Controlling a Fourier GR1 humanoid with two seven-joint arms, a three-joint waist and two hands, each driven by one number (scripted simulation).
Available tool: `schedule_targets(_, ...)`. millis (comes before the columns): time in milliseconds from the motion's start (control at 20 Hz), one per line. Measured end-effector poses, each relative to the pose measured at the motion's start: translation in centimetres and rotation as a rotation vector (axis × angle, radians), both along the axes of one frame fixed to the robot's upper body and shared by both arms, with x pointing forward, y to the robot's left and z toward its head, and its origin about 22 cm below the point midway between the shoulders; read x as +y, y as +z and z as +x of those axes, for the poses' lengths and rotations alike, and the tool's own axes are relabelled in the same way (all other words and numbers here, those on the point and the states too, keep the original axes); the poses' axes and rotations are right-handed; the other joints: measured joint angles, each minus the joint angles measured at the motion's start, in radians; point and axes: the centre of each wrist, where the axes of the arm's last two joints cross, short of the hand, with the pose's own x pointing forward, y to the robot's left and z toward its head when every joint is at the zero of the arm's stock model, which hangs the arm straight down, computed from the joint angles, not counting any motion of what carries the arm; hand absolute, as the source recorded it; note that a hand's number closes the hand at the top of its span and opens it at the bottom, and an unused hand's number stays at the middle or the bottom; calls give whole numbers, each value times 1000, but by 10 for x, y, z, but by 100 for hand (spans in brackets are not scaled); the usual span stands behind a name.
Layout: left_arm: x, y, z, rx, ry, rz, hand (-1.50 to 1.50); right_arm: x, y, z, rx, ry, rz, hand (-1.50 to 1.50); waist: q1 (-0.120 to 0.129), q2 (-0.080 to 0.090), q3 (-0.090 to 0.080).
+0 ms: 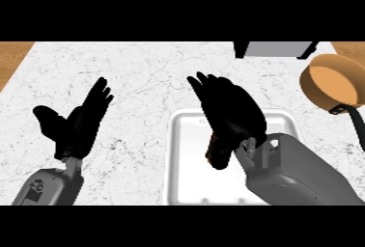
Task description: Pick the sweet potato from the tray and place it in the pot
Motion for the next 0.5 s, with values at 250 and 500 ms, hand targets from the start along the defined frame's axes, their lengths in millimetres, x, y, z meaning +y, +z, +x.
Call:
schedule_targets(250, 3, 2, -6, -2, 3, -1, 0, 21, 7, 16, 106, -13, -51, -150, 1, 3, 0)
schedule_targets(500, 4, 2, -7, -1, 11, 2, 0, 41, 7, 32, 186, -44, -91, -150, -4, 5, 1)
